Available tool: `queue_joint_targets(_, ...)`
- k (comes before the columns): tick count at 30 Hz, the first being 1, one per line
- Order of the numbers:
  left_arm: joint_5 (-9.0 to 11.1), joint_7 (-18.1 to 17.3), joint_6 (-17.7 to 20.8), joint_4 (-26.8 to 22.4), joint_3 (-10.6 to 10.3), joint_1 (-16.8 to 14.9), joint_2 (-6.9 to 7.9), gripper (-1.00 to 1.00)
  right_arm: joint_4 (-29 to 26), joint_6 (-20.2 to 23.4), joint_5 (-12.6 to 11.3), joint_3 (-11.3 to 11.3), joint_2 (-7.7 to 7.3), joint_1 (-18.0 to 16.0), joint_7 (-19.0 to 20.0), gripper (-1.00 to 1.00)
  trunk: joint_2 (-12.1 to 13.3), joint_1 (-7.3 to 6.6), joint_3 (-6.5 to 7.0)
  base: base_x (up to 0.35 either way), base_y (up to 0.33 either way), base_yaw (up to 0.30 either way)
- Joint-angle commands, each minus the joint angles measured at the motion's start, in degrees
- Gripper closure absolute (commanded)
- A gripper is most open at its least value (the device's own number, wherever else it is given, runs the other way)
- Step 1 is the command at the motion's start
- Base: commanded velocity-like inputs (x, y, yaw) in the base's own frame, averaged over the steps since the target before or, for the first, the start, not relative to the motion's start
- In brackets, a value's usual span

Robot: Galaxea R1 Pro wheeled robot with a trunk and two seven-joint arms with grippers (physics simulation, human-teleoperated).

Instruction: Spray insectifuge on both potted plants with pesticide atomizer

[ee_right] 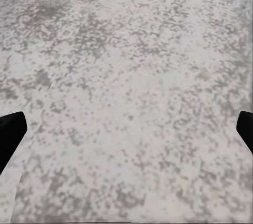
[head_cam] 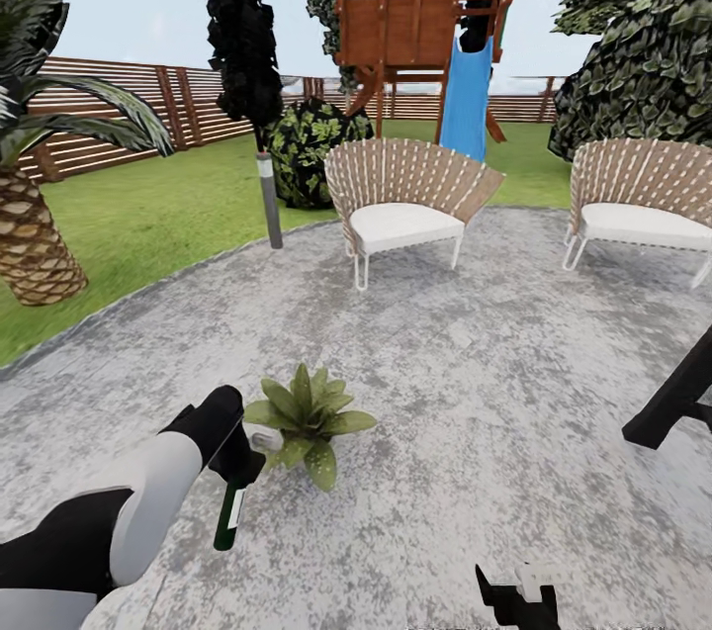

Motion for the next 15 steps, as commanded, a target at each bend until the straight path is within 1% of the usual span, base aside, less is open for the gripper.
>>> queue_joint_targets(1, -0.59, -0.35, 0.26, 0.05, 0.44, 0.10, 0.09, 1.00, 0.05, -0.11, -0.62, 0.14, 0.00, -0.03, 0.51, -1.00, -0.02, -0.01, -0.05, 0.000, 0.000, -0.086)
queue_joint_targets(3, -0.59, -0.32, 0.20, 0.32, 0.44, 0.20, 0.15, 1.00, 0.05, -0.11, -0.62, 0.14, 0.00, -0.03, 0.51, -1.00, -0.02, -0.01, -0.05, 0.000, 0.000, -0.039)
queue_joint_targets(6, -0.53, -0.31, 0.17, 0.48, 0.43, 0.54, 1.22, 1.00, 0.05, -0.11, -0.62, 0.14, -0.02, -0.03, 0.51, -1.00, -0.02, -0.01, -0.05, 0.000, 0.000, -0.005)
queue_joint_targets(8, -0.48, -0.32, 0.17, 0.52, 0.43, 0.65, 1.66, 1.00, 0.05, -0.12, -0.62, 0.14, 0.00, -0.03, 0.51, -1.00, -0.02, -0.01, -0.05, 0.000, 0.000, -0.001)
queue_joint_targets(11, -0.42, -0.39, 0.24, 0.53, 0.43, 0.60, 1.72, 1.00, 0.05, -0.13, -0.62, 0.14, -0.07, -0.03, 0.51, -1.00, -0.02, -0.01, -0.05, 0.046, 0.035, 0.000)
queue_joint_targets(15, -0.41, -0.39, 0.26, 0.49, 0.43, 0.42, 1.53, 1.00, 0.05, -0.11, -0.62, 0.14, -0.15, -0.03, 0.51, -1.00, -0.02, -0.01, -0.05, 0.190, 0.169, 0.000)
